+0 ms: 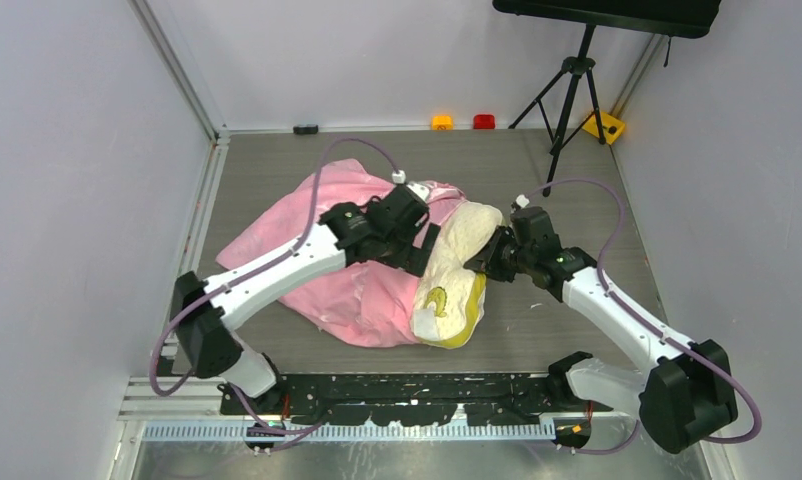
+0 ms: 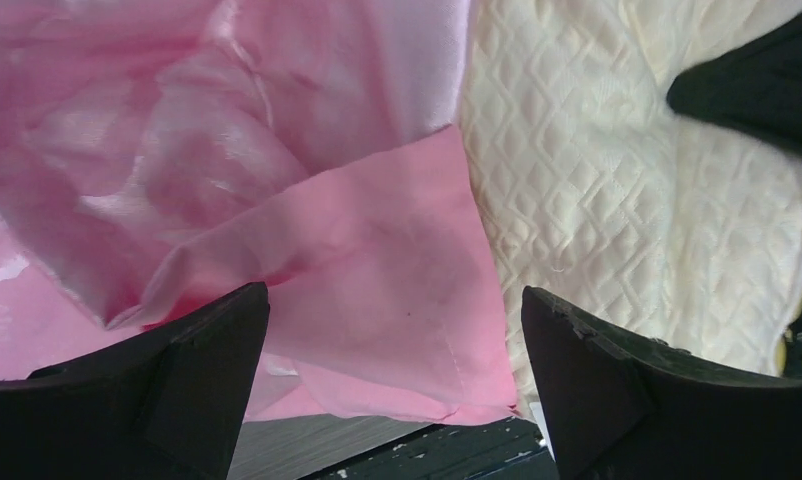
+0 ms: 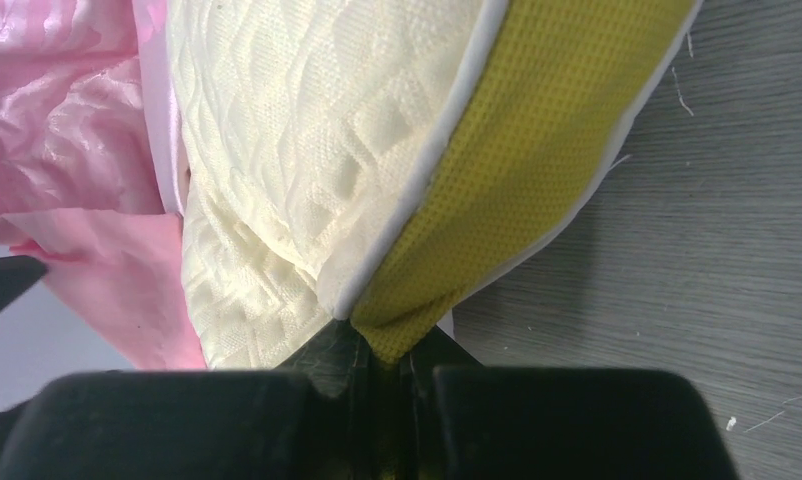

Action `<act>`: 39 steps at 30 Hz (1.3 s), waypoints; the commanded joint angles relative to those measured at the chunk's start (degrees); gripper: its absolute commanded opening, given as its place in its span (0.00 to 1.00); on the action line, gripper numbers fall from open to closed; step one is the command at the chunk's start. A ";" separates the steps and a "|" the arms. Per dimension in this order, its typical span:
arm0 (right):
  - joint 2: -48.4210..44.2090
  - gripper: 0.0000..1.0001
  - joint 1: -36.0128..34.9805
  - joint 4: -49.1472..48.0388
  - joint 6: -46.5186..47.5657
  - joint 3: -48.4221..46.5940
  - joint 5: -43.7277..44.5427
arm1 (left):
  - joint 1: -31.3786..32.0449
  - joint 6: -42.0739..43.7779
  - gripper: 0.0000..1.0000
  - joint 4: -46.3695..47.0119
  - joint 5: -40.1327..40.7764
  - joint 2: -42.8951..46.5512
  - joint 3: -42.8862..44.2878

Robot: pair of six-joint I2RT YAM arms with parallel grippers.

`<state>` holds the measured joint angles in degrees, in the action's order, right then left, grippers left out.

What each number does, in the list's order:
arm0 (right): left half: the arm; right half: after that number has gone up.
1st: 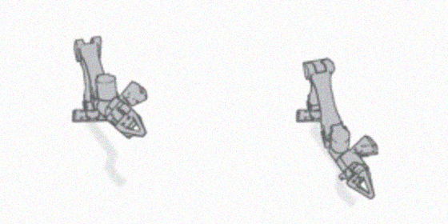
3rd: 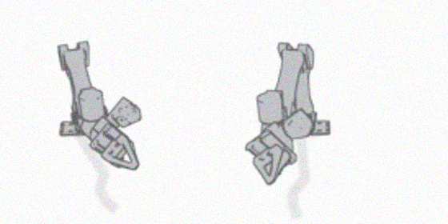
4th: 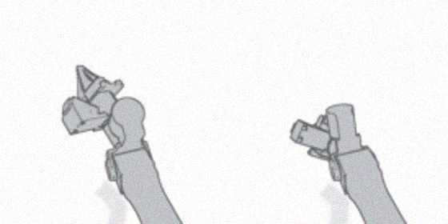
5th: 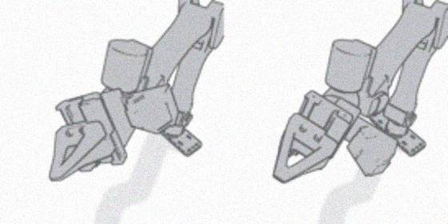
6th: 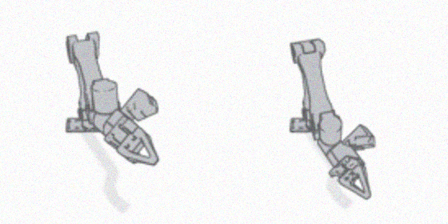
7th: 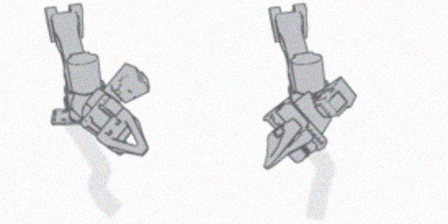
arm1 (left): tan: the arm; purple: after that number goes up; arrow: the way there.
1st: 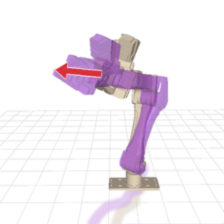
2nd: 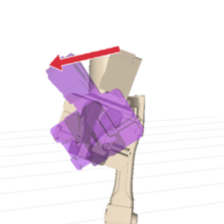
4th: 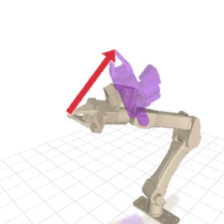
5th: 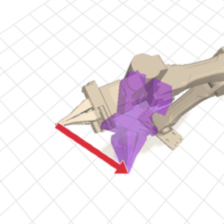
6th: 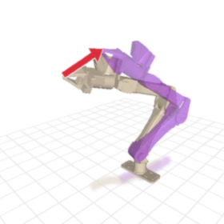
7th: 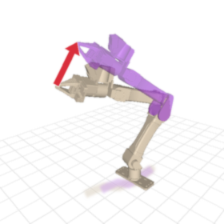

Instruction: Remove the pillowcase from the pillow

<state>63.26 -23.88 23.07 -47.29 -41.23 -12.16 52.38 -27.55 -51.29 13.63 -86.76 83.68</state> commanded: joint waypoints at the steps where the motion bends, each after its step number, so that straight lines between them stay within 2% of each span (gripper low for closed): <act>1: -2.66 0.00 -0.26 -2.01 3.12 0.03 -0.64 | 2.46 2.47 1.00 -1.77 5.66 -2.75 4.34; 5: -4.33 0.00 -0.22 -0.72 3.27 -0.05 1.43 | 2.73 2.69 0.99 -4.03 10.34 -7.64 4.17; 8: -6.15 0.00 -0.29 1.64 3.25 -0.76 5.11 | 2.37 1.52 0.91 -3.92 14.59 -9.58 1.94; 10: -7.86 0.00 -0.19 4.20 3.27 -1.77 8.98 | 0.42 0.44 0.85 -2.25 14.18 -9.86 -0.57; 13: -11.79 0.00 0.02 8.88 2.93 -4.51 17.13 | -8.19 -1.79 0.70 3.09 7.40 -7.82 -7.78; 16: -17.97 0.00 0.17 13.18 3.02 -7.08 25.61 | -16.01 -3.02 0.61 8.77 7.28 -2.06 -15.47; 18: -21.55 0.00 0.23 15.49 3.20 -8.75 31.40 | -20.69 -4.77 0.57 10.56 8.08 1.74 -18.99; 23: -28.94 0.00 0.26 20.59 1.92 -12.43 44.82 | -36.08 -12.23 0.53 17.15 -5.13 9.70 -28.29; 26: -31.74 0.00 0.27 19.56 3.26 -12.47 45.97 | -37.73 -12.59 0.51 17.97 -4.29 12.35 -30.22; 31: -28.12 0.00 0.28 18.51 5.07 -12.29 39.05 | -37.79 -9.94 0.53 18.89 -9.80 14.57 -29.72; 35: -22.08 0.00 0.27 16.81 6.28 -11.24 29.90 | -37.79 -7.41 0.64 16.51 -16.26 17.46 -26.71; 39: -16.27 0.00 0.25 14.90 6.37 -9.35 24.61 | -37.79 -7.65 0.79 15.57 -16.47 22.66 -25.82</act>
<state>42.85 -23.88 44.07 -42.52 -50.30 15.94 15.09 -36.84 -34.98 -1.32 -70.22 54.35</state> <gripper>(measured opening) 0.124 0.732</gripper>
